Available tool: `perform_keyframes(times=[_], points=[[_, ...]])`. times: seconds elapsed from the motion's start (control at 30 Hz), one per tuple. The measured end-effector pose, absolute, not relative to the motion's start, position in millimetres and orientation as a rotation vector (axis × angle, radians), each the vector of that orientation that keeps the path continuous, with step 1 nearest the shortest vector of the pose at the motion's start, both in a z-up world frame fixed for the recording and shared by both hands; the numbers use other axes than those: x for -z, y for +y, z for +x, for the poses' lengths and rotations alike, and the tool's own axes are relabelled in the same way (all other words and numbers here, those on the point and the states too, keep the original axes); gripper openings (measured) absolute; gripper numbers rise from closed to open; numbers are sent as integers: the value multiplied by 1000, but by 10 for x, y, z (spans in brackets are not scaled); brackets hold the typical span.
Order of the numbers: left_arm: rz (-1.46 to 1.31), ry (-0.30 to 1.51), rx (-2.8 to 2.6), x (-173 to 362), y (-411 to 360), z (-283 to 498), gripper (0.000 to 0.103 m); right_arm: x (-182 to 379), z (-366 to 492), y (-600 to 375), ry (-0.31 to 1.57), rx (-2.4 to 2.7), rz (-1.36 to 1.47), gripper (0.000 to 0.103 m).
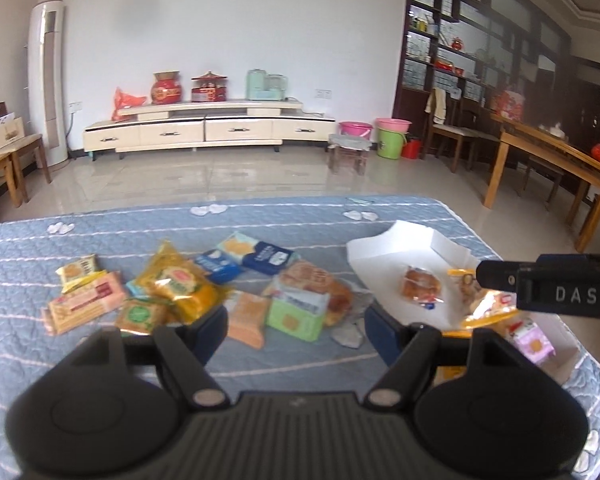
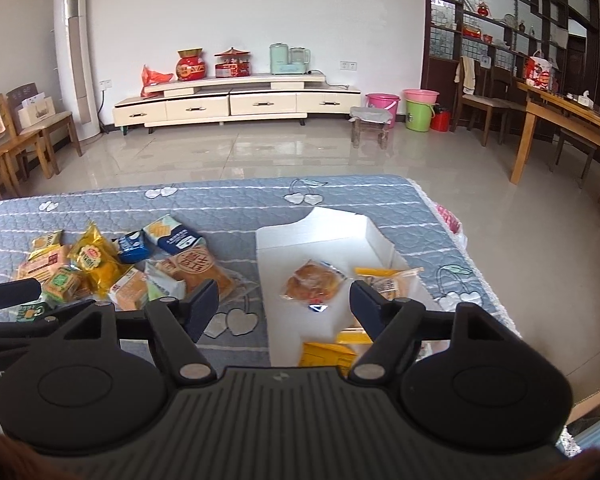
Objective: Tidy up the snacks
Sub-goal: 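Move both open tools back from the tray to the snack pile, then grasp the green biscuit pack with the left tool while the right tool grasps the green-white carton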
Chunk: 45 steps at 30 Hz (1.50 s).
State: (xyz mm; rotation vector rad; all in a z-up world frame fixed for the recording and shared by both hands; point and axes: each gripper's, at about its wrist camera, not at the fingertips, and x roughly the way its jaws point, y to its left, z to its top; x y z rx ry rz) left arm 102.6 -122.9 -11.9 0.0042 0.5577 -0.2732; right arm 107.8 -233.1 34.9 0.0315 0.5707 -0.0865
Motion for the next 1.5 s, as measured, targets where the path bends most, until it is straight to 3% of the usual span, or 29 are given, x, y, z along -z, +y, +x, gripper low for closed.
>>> perform_keyframes(times=[1.1,1.3,1.5], points=[[-21,591,27,544,-111,1131,76,80,1514,-1897,659,-48,31,91],[-31,616,-72,779,196,1245,81,250,1609,-1862,680,-63,46,91],[-49,628,-79,912,230,1407,95,375,1706,-1835,698,-72,52,91]])
